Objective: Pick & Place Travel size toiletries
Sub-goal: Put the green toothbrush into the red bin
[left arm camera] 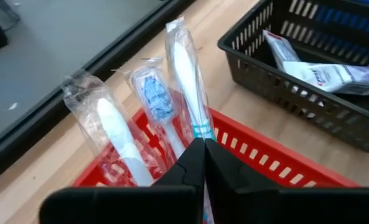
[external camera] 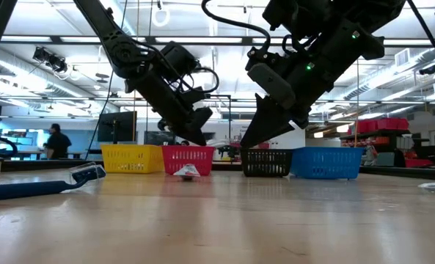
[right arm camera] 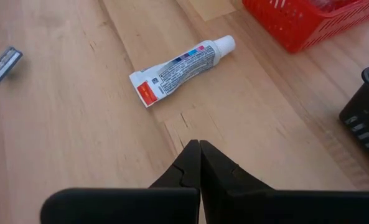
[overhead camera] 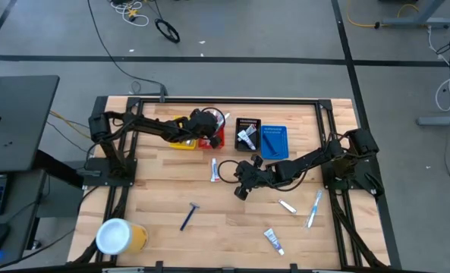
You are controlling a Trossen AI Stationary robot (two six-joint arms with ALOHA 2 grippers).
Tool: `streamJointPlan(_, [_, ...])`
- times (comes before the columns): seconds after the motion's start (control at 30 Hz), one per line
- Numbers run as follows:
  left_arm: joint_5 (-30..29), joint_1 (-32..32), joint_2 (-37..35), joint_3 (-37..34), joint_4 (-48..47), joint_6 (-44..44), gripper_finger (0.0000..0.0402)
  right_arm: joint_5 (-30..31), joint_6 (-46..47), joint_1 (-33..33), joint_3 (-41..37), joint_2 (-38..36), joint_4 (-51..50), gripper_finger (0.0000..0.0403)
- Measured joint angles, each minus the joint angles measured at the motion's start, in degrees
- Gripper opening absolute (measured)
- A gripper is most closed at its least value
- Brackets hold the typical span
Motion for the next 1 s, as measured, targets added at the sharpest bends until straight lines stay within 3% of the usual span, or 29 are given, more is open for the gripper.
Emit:
streamJointPlan(0.4, [-6.0,-2.9,-1.6,0.0,-0.3,-2.3,0.0005,0.0,0.0,0.0,0.0,0.0,0.0,0.0001])
streamJointPlan(0.63, [-14.9,-4.0,-2.6,0.0,-3.6,-6.4,0.0006,0.0,0.5,0.0,0.0,0.0,0.1,0.0001])
streamJointPlan(1.0, [-14.5,-4.0,-1.9,0.0,-7.5,-12.6,0.002,0.0,0.9,-0.1,0.0,0.0,0.0,0.0001])
